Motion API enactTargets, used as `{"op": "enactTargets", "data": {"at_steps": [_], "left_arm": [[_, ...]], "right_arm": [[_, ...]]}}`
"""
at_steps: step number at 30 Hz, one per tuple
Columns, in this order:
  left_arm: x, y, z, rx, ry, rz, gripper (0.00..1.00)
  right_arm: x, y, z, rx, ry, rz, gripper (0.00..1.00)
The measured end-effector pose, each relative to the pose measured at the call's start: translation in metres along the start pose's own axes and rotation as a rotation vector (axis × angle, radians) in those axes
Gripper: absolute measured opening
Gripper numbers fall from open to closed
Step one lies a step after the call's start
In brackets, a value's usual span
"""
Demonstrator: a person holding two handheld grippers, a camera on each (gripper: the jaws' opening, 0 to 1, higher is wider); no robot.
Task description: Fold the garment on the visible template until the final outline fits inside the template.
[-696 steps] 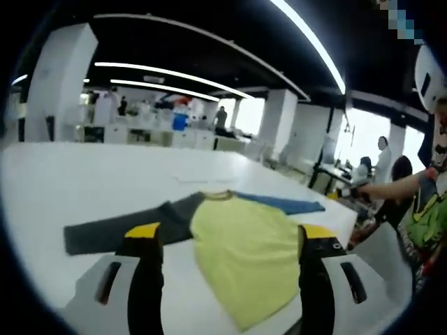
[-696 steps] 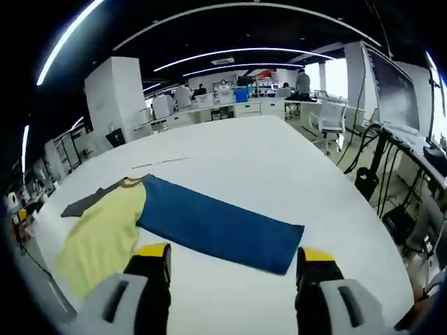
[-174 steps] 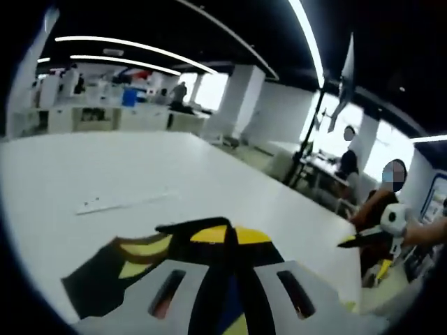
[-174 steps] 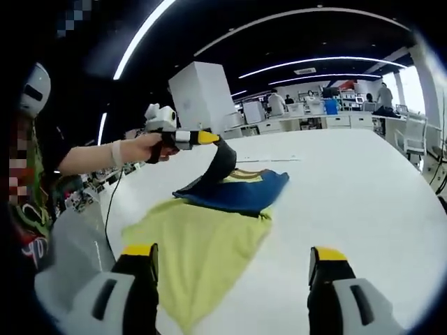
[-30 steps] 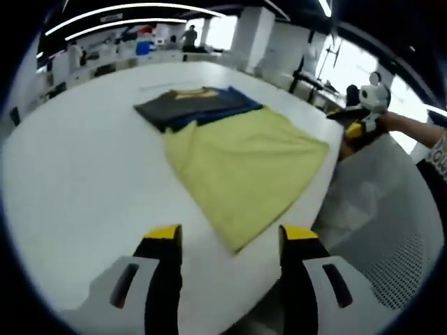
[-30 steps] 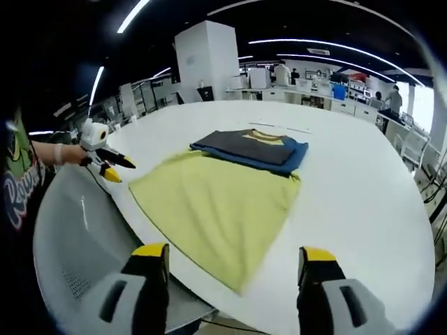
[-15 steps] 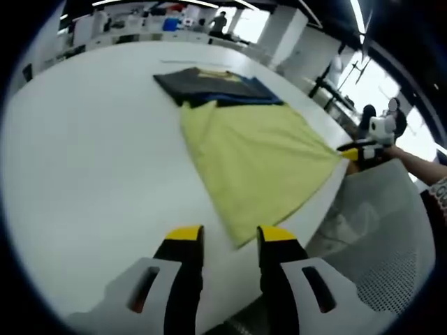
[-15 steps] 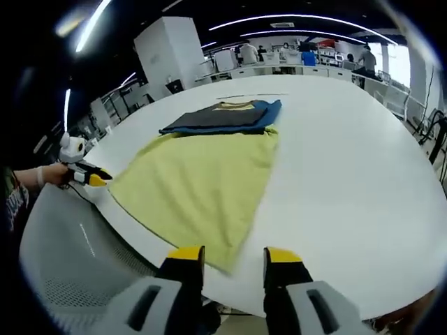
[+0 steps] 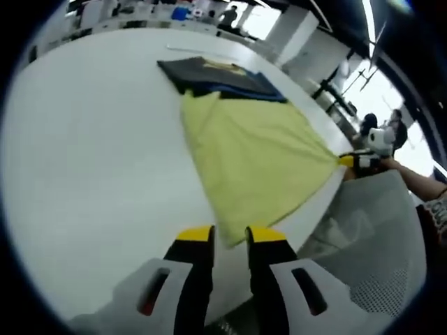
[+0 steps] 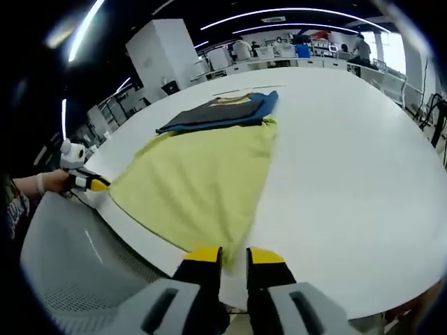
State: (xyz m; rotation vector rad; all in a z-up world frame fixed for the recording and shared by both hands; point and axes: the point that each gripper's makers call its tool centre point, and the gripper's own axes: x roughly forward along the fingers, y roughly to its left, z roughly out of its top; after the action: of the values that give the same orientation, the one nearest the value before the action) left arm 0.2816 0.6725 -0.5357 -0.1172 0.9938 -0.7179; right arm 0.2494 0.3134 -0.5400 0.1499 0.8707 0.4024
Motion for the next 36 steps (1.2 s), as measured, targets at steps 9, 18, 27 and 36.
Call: {"op": "enactTargets", "data": {"at_steps": [9, 18, 27, 36], "left_arm": [[-0.001, 0.002, -0.004, -0.03, 0.012, 0.004, 0.01], [-0.02, -0.012, 0.009, -0.007, -0.036, -0.063, 0.0], [-0.041, -0.022, 0.005, -0.002, -0.018, -0.124, 0.0], [-0.046, -0.034, -0.021, -0.008, 0.06, -0.164, 0.0]], "right_arm": [[0.002, 0.008, -0.004, 0.127, 0.002, 0.027, 0.0], [-0.016, 0.012, 0.013, 0.111, -0.036, 0.043, 0.0], [-0.037, 0.021, 0.014, 0.124, -0.053, 0.058, 0.0], [-0.05, 0.024, -0.004, 0.173, -0.038, 0.056, 0.0]]}}
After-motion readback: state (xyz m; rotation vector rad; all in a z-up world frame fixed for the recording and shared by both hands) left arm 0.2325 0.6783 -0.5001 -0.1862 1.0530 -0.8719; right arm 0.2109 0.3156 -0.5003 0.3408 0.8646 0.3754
